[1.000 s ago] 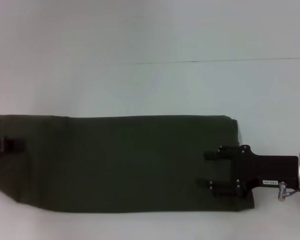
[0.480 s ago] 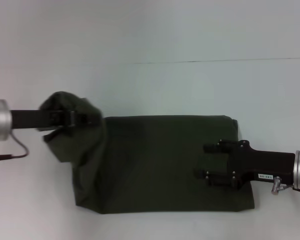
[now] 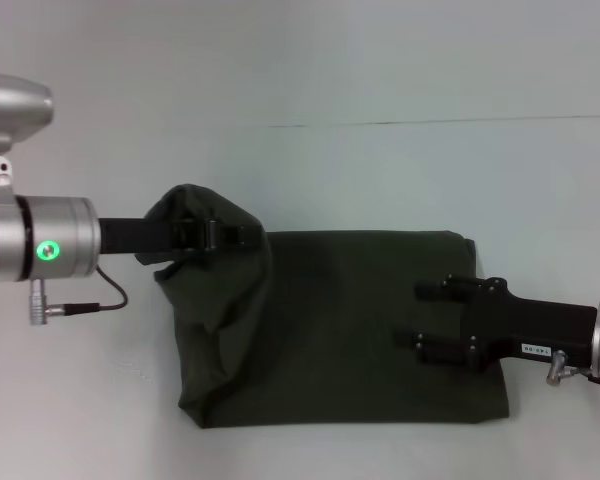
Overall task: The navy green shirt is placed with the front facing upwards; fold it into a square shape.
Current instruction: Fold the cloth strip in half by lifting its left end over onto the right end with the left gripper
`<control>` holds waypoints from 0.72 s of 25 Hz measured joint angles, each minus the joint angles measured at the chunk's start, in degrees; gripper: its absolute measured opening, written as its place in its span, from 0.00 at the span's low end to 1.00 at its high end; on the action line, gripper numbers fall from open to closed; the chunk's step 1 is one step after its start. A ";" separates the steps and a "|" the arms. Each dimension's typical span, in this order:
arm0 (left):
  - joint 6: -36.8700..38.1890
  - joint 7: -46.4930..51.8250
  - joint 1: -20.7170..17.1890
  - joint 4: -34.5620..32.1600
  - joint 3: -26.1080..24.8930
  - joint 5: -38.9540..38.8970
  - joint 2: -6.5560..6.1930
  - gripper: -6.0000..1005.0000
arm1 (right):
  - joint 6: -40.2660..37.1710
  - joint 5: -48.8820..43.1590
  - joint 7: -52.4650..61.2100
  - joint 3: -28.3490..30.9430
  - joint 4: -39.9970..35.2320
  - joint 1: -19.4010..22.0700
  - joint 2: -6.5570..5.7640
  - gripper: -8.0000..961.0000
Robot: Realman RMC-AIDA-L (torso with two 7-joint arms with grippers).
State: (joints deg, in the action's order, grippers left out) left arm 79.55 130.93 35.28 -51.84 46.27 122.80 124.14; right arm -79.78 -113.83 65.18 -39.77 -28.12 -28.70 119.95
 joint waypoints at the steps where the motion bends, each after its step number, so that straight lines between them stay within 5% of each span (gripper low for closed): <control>1: -0.80 -0.06 0.16 0.49 0.67 -0.25 0.02 0.09 | 0.03 0.15 0.01 0.06 0.04 0.06 -0.03 0.81; 18: -3.67 -1.75 0.80 3.96 9.57 -10.00 0.29 0.09 | 0.05 0.52 -0.04 6.38 0.30 2.28 -0.44 0.81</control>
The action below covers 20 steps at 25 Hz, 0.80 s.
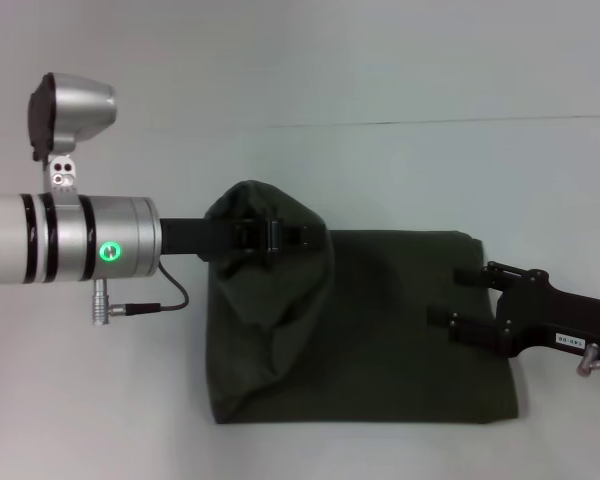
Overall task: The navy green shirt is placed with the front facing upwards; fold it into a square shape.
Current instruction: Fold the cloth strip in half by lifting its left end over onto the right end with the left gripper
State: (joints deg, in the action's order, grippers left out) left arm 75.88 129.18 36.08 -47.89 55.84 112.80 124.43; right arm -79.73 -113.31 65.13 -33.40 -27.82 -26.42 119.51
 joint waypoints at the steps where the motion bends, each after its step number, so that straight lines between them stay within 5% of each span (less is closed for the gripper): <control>1: -0.15 -0.08 0.01 0.10 0.51 -0.62 -0.01 0.09 | 0.00 -0.06 0.00 0.03 0.08 0.09 0.00 0.81; 11: -0.81 -0.28 0.12 0.13 3.44 -5.84 -0.12 0.09 | 0.47 -0.32 -0.01 -0.58 0.91 0.78 0.09 0.81; 20: -0.68 -0.30 -3.01 -5.30 0.41 -4.78 -1.08 0.09 | 0.47 -0.33 -0.01 -0.56 1.10 0.98 0.12 0.81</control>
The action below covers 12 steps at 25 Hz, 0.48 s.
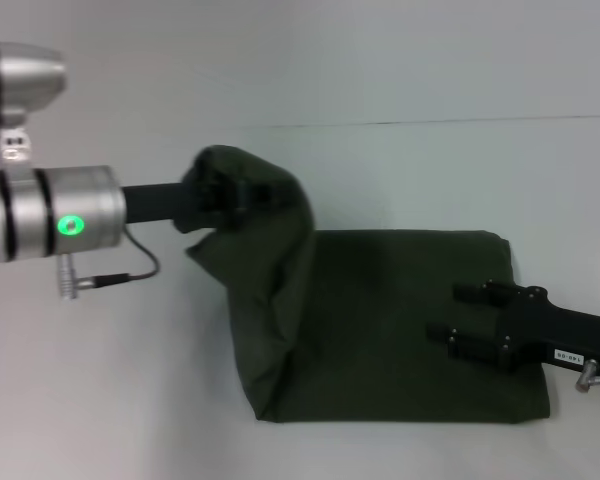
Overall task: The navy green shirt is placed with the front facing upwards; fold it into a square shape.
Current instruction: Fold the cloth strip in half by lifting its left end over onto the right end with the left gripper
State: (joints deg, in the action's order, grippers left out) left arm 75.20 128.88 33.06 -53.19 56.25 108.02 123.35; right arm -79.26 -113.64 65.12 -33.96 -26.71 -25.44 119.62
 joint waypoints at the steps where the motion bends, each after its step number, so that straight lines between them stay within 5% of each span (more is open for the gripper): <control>1: 0.19 -0.03 -0.26 -0.11 -0.92 0.41 -0.19 0.09 | 0.00 0.02 0.00 0.04 0.00 0.00 0.02 0.81; 12: 7.24 -1.97 -1.48 -2.18 -7.93 1.28 -0.74 0.09 | 6.12 0.11 -0.71 -3.29 4.90 -6.98 0.49 0.81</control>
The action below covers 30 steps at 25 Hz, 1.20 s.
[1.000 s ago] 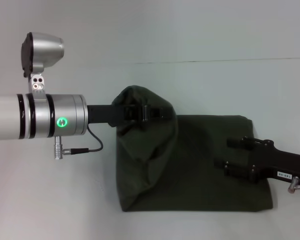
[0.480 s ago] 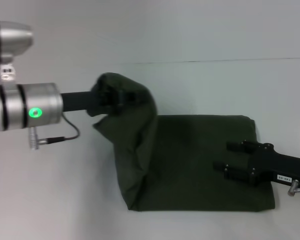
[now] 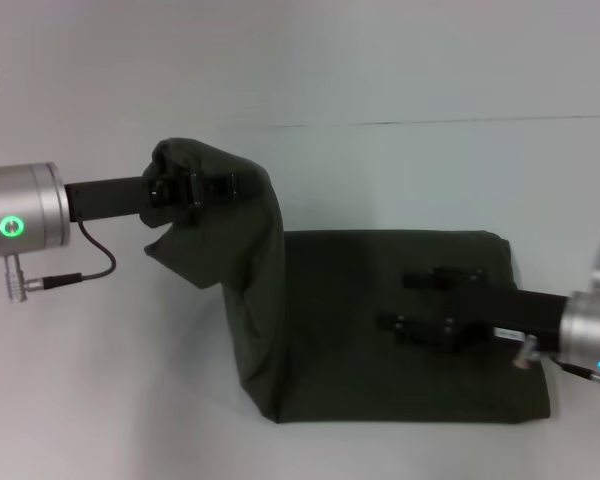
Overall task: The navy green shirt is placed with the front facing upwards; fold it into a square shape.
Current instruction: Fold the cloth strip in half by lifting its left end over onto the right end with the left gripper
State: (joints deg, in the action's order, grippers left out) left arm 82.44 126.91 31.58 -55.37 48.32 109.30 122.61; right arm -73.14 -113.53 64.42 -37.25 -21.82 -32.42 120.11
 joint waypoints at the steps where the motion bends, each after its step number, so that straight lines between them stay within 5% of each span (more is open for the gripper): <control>1: 0.37 -0.02 0.00 -0.33 -0.40 -0.06 0.00 0.09 | 1.70 0.08 -0.01 -0.85 0.85 -1.01 0.07 0.81; 9: 5.12 -0.94 -0.14 -2.05 -5.32 -1.10 0.00 0.09 | 9.05 0.25 -1.71 -2.76 7.34 -7.32 0.32 0.81; 30: 6.79 -2.12 0.67 -2.47 -5.96 -4.54 -0.53 0.09 | 18.91 0.25 -8.05 -2.75 21.10 -21.59 1.33 0.81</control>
State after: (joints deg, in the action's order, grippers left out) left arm 89.23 124.78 32.26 -57.84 42.36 104.77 122.08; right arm -54.23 -113.29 56.37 -40.01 -0.72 -54.01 121.44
